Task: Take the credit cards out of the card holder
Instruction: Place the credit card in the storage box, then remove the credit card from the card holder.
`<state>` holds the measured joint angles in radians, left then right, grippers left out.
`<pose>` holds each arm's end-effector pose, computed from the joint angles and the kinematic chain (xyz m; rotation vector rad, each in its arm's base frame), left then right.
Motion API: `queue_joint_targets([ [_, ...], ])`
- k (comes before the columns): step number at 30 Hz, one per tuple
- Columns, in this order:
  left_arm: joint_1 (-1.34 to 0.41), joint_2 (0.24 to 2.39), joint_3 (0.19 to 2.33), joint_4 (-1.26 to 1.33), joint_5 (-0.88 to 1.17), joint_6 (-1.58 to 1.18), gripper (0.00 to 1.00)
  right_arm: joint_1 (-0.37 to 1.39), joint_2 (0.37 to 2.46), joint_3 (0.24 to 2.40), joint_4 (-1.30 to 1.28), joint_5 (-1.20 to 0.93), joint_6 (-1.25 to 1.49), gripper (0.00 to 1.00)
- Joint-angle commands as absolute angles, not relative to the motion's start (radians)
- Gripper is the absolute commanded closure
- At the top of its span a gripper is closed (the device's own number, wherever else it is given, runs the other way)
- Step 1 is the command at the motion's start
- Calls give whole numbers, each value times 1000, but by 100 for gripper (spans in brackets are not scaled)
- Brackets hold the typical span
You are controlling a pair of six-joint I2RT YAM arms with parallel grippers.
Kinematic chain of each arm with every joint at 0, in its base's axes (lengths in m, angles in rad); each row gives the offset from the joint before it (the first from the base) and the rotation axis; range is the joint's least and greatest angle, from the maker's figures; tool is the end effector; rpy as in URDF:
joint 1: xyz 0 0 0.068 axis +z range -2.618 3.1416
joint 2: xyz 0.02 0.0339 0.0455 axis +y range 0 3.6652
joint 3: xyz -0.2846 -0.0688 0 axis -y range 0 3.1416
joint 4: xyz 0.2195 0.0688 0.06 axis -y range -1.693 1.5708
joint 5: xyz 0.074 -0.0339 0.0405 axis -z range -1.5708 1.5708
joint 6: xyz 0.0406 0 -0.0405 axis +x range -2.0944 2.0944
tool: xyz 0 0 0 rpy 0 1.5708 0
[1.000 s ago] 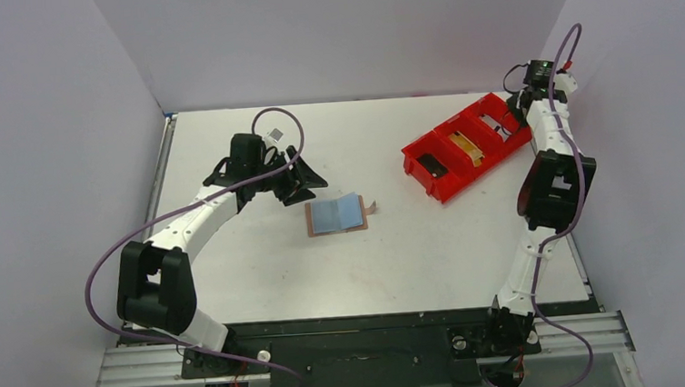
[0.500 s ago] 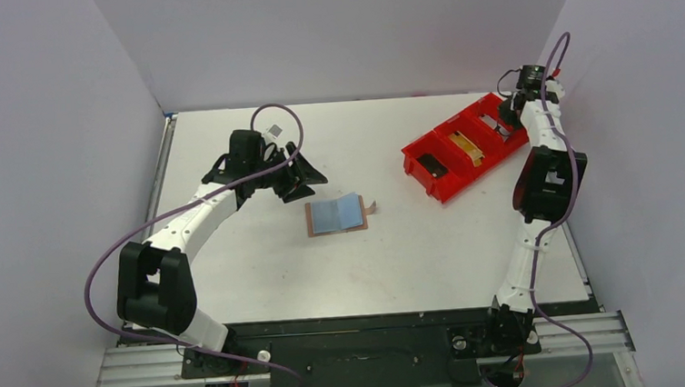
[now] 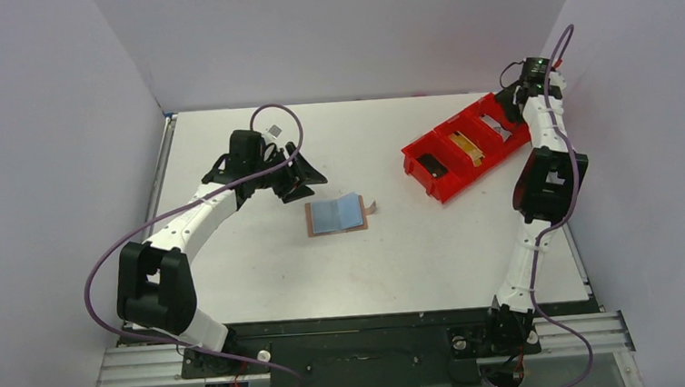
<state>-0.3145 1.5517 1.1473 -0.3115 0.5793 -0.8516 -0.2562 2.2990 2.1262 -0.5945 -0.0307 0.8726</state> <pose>0.2988 -0.1206 0.2960 -0.3298 2.4534 -1.2255 0.5018 -0.1302 0.2677 1.2510 2.0048 0.3391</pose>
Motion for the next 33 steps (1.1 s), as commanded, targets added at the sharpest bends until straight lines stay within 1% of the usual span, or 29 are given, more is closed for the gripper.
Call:
queue_joint_targets([
  [1, -313, 1523, 1186, -304, 572, -831, 44, -236, 2195, 2169, -614, -32, 856, 61],
  [5, -312, 1522, 1193, -311, 574, -828, 43, -210, 2117, 2132, -627, -32, 850, 61],
  [9, -311, 1523, 1199, -328, 567, -817, 43, -154, 2009, 2046, -628, -26, 842, 60],
  [12, -311, 1520, 1190, -331, 560, -812, 43, -118, 1928, 1938, -613, -38, 839, 58],
  [15, -311, 1518, 1183, -335, 547, -805, 43, -67, 1817, 1838, -598, -35, 813, 53],
  [18, -311, 1519, 1187, -358, 527, -776, 43, -21, 1724, 1684, -562, -39, 799, 52],
  [24, -311, 1517, 1190, -397, 454, -741, 43, 150, 1572, 1478, -524, -29, 764, 51],
  [26, -310, 1517, 1188, -407, 433, -731, 43, 240, 1548, 1428, -508, -28, 761, 51],
  [29, -309, 1517, 1181, -419, 402, -714, 43, 340, 1534, 1366, -482, -24, 756, 51],
  [33, -302, 1513, 1165, -433, 361, -695, 43, 478, 1565, 1319, -451, -30, 757, 51],
])
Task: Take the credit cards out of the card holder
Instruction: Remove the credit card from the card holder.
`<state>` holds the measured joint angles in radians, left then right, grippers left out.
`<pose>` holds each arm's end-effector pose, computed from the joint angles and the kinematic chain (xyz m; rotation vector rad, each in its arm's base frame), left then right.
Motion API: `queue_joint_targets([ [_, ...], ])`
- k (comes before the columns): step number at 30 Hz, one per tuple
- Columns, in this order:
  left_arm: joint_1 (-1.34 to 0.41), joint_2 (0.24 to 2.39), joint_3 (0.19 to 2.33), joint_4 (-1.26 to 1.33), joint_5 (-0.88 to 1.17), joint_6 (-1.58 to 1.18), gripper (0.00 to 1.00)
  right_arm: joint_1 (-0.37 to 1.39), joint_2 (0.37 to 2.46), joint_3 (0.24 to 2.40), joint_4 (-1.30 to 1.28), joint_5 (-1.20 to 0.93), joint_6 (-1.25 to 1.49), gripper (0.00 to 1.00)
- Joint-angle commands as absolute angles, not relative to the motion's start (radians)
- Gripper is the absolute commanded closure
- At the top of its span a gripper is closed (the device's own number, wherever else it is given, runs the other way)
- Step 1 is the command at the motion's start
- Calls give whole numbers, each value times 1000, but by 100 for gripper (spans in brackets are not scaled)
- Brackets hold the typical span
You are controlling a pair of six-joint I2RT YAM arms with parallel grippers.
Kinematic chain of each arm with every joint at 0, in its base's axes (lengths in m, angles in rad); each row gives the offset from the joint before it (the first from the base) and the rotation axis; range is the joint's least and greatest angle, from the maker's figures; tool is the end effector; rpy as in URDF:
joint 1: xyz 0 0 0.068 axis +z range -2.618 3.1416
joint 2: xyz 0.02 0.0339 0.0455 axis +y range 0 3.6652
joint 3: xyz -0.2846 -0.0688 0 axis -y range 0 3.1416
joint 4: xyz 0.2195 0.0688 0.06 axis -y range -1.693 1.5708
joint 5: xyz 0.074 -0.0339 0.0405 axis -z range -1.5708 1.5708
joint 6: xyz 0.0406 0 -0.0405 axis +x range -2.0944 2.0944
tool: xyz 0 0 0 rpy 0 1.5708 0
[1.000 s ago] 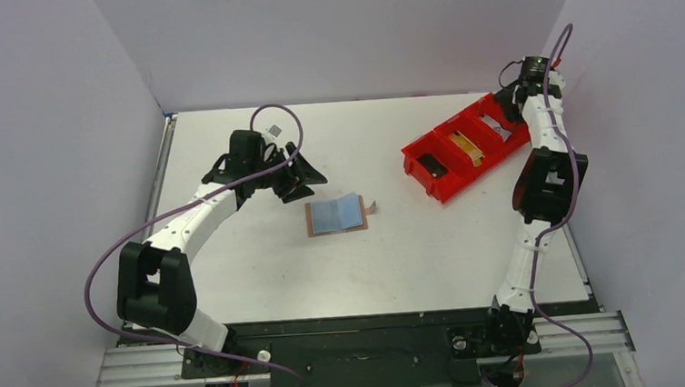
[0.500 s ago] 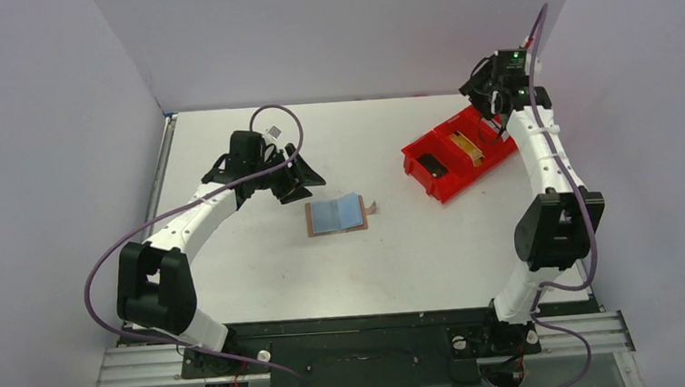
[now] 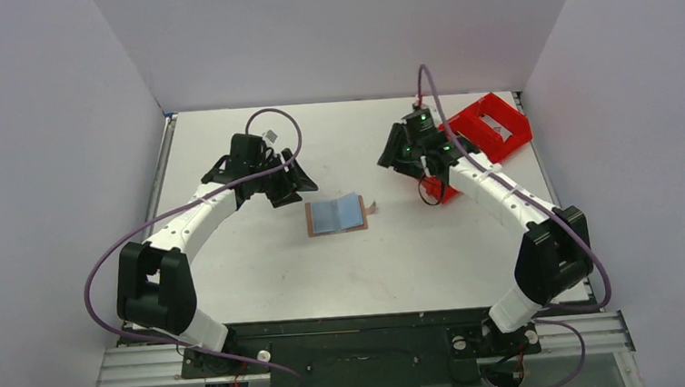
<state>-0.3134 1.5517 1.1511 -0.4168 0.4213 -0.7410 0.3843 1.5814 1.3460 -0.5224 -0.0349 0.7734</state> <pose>0.2955 -0.1132 0.2867 -0.3269 2.5121 -0.9688 0.3088 0.1264 0.3265 0.4484 2.3692 0.6031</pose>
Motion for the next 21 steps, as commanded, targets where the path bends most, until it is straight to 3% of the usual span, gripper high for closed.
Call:
queue_joint_targets([
  [1, -298, 1512, 1163, -438, 350, -693, 43, 513, 1588, 1317, -449, -31, 757, 51],
  [7, -278, 1512, 1143, -454, 318, -667, 43, 645, 1699, 1328, -428, -31, 743, 52],
  [21, -246, 1511, 1077, -435, 316, -663, 43, 746, 1913, 1431, -480, -29, 694, 54],
])
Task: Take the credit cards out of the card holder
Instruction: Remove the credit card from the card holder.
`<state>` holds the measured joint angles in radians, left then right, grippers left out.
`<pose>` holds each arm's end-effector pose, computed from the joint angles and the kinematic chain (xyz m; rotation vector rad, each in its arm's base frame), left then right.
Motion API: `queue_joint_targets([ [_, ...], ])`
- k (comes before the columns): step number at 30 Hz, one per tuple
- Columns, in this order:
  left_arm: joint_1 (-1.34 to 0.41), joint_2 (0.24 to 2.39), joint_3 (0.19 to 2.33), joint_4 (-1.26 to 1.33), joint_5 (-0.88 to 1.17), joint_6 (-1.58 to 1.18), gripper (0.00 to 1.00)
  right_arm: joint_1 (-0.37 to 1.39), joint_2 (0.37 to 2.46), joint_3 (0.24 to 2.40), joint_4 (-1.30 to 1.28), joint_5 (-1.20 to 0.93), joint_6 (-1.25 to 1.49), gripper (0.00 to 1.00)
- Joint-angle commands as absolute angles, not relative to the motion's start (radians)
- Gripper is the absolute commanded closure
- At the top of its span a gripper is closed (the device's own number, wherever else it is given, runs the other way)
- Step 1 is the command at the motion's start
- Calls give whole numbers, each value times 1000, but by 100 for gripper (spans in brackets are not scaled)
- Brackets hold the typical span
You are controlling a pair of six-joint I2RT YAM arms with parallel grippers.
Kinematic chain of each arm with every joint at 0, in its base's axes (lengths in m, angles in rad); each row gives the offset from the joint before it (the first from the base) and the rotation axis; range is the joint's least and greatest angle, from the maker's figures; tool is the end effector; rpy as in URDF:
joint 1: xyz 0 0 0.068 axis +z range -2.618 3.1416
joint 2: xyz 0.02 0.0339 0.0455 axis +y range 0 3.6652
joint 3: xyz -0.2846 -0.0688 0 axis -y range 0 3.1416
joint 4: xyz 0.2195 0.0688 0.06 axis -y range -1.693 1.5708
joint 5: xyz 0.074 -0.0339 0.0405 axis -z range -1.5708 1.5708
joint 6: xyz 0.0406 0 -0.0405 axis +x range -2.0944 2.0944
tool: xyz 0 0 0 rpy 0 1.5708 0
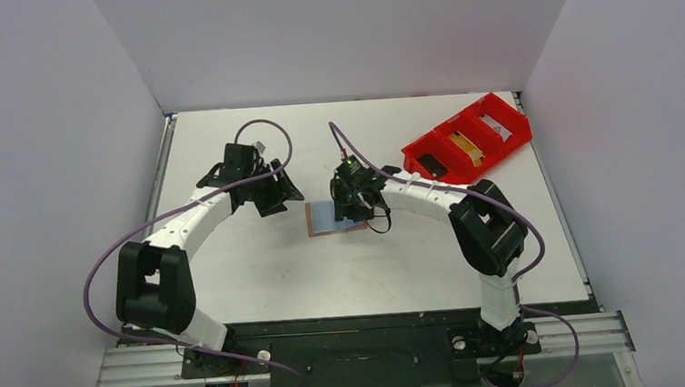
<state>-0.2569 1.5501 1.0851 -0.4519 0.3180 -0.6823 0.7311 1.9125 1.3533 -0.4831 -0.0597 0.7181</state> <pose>0.2924 -0.0899 0.2639 -0.4096 2.5645 -0.7688 0.2895 0.2629 0.2172 -0.0398 2.7317 0.5510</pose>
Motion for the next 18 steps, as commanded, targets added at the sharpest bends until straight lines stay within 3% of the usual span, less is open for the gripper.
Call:
queue_joint_targets([
  [1, -245, 1513, 1076, -431, 319, -664, 43, 750, 1923, 1440, -486, -26, 691, 55],
  [10, -224, 1501, 1061, -436, 288, -671, 43, 785, 2030, 1588, -543, -21, 673, 54],
  [18, -198, 1445, 1049, -447, 235, -678, 43, 794, 2135, 1691, -586, -3, 640, 48],
])
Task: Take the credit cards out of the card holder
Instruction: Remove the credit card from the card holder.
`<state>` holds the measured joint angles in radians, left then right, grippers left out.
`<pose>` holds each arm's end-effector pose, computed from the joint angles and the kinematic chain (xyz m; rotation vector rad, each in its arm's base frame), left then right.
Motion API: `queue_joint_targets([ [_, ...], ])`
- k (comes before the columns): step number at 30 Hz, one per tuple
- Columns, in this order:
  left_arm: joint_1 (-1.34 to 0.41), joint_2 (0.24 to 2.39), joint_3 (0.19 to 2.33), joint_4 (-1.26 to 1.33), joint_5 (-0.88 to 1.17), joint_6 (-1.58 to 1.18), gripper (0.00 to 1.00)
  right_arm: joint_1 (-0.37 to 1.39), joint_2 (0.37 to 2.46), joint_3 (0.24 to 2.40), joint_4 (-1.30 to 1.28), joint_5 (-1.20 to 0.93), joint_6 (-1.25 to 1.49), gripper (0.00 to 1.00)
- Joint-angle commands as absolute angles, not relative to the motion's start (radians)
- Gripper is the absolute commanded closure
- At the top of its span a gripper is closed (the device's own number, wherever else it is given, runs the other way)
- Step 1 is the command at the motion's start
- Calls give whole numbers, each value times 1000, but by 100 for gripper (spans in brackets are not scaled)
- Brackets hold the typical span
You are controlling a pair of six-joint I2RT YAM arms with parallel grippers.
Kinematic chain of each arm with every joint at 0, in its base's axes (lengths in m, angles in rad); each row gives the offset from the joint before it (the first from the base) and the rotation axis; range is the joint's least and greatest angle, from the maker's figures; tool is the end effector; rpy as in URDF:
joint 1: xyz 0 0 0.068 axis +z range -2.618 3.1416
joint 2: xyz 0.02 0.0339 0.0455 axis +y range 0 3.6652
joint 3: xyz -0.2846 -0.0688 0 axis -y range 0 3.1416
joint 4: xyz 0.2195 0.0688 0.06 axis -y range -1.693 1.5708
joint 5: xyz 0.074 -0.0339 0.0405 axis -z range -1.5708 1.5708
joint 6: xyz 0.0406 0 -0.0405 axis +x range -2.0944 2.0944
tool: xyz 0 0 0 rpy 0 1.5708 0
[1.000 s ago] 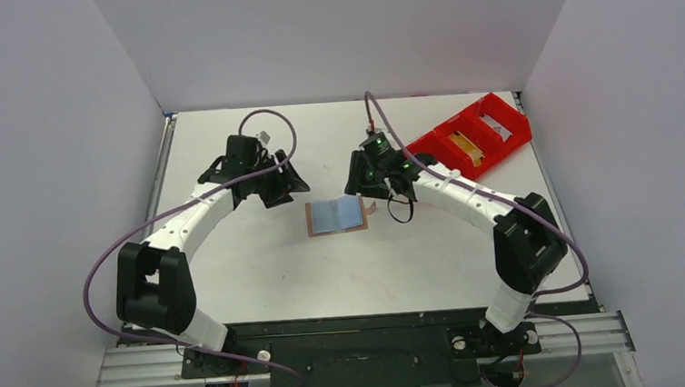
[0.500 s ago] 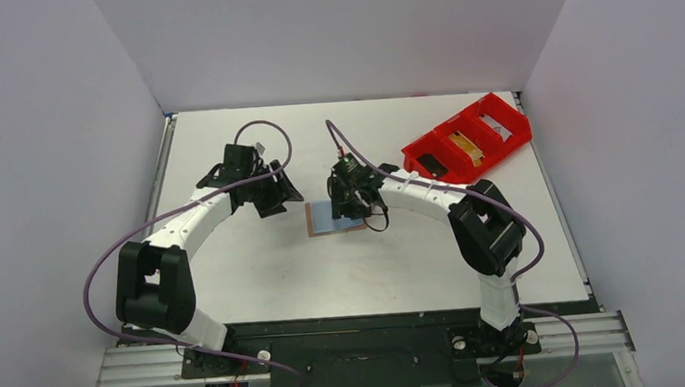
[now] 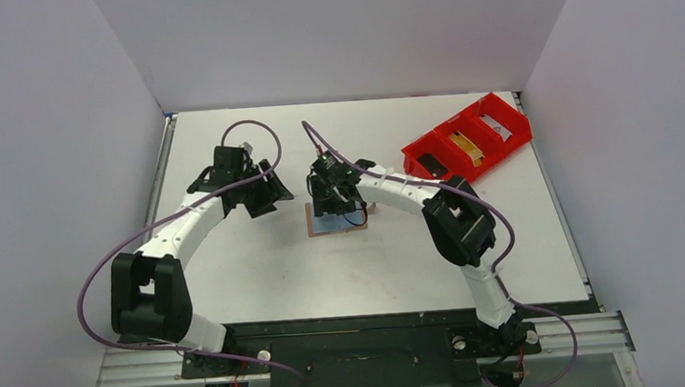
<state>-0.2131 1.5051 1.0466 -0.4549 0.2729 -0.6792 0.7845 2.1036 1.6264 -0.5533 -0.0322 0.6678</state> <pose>0.2849 -0.0728 0.2646 -0.4775 2.5339 -0.6981 0.3148 0.3160 0.2129 -0.1701 2.7040 0.5308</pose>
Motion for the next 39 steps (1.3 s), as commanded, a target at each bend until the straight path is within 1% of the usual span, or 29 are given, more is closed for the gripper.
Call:
queue_joint_targets([
  [1, -197, 1443, 1047, -447, 233, -678, 43, 796, 2145, 1707, -596, 20, 637, 47],
  [6, -186, 1426, 1029, -444, 220, -683, 43, 823, 2199, 1733, -636, 92, 615, 48],
  [9, -184, 1428, 1017, -442, 220, -684, 43, 832, 2211, 1721, -641, 93, 614, 48],
  [13, -186, 1441, 1001, -430, 231, -686, 43, 830, 2210, 1692, -637, 75, 614, 54],
  [14, -187, 1444, 994, -424, 235, -686, 43, 829, 2208, 1676, -628, 59, 614, 58],
  [15, -187, 1451, 990, -420, 244, -688, 43, 825, 2203, 1665, -619, 49, 614, 61],
  [16, -188, 1455, 985, -412, 248, -690, 43, 821, 2198, 1639, -597, 21, 615, 66],
  [17, -190, 1464, 983, -409, 257, -690, 43, 814, 2189, 1624, -584, -2, 620, 68],
  [19, -196, 1480, 979, -401, 273, -692, 43, 797, 2176, 1580, -543, -59, 630, 78],
  [21, -207, 1496, 977, -392, 287, -692, 43, 778, 2160, 1520, -495, -112, 641, 85],
  [22, -217, 1501, 977, -389, 290, -694, 43, 772, 2155, 1505, -459, -150, 644, 86],
  [25, -244, 1537, 981, -366, 319, -701, 43, 736, 2143, 1440, -387, -256, 670, 97],
  [26, -256, 1554, 990, -365, 325, -705, 43, 720, 2141, 1427, -351, -275, 681, 99],
  [29, -286, 1585, 1013, -346, 343, -715, 45, 700, 2132, 1381, -304, -328, 689, 100],
  [33, -319, 1638, 1048, -315, 376, -737, 51, 685, 2128, 1354, -266, -364, 690, 100],
  [34, -327, 1658, 1056, -314, 380, -739, 54, 682, 2129, 1351, -260, -371, 696, 100],
  [39, -351, 1718, 1098, -310, 367, -737, 62, 674, 2133, 1330, -228, -405, 704, 100],
])
